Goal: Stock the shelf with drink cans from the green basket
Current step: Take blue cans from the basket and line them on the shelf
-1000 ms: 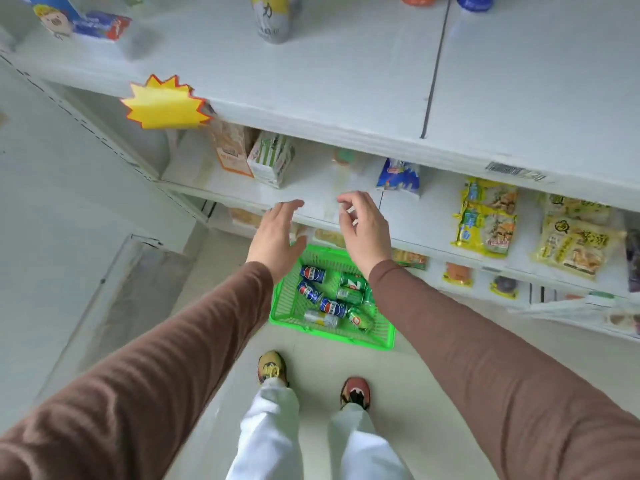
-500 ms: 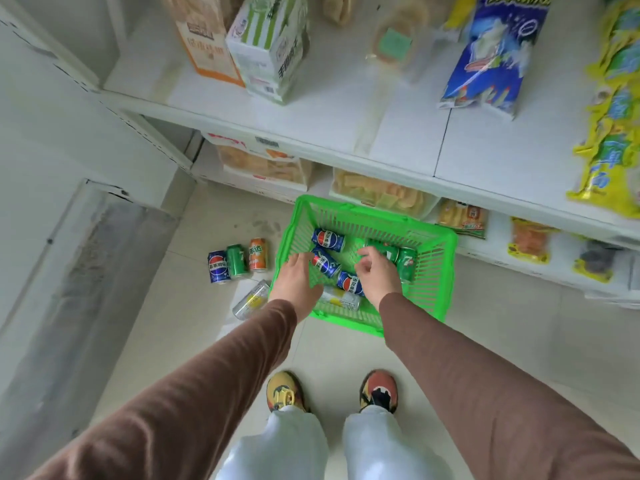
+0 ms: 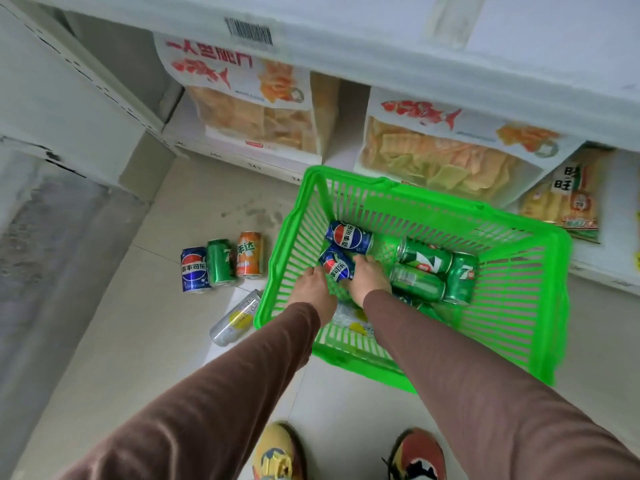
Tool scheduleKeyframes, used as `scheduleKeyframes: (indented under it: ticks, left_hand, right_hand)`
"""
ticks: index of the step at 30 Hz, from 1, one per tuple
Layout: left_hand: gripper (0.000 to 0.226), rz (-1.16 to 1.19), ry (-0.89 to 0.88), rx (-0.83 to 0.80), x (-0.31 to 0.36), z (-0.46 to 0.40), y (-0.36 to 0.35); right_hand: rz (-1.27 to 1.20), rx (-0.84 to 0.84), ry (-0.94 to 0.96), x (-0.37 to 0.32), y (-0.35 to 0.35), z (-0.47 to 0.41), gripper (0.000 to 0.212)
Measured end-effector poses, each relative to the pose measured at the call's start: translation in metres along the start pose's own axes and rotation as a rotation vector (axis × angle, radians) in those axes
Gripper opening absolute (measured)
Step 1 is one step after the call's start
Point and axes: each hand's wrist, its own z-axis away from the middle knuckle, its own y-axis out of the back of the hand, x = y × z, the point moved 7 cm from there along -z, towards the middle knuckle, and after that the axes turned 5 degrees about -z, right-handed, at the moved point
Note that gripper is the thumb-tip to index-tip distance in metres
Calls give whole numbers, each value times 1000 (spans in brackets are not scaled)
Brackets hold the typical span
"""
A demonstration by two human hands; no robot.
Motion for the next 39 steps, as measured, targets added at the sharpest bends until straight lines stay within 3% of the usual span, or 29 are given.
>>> scheduleKeyframes:
  ticks: [5,11,16,21,28,39]
  left_hand:
    - [58,-25,17,-2,-8,-29,-22]
    - [59,-37,48,-12,-13,-25,-16]
    - [61,11,40,-6,7,31,31]
    - [68,82,-20,9,54,120,121]
    - [61,113,-154,92,130,269,302]
    - [59,77,-595,442,233,438,552]
  right_hand:
    - [104,-20,-37,9,-32,-38,74]
    - [-43,11,-24,4,-25,-30,59]
    - [-224,57,-2,-9,38,41,56]
    - [-311,137,10,-45,141,148,52]
    - [-524,307,43,-130,316,322,46]
    - [-775,651,260,-257,550,511,53]
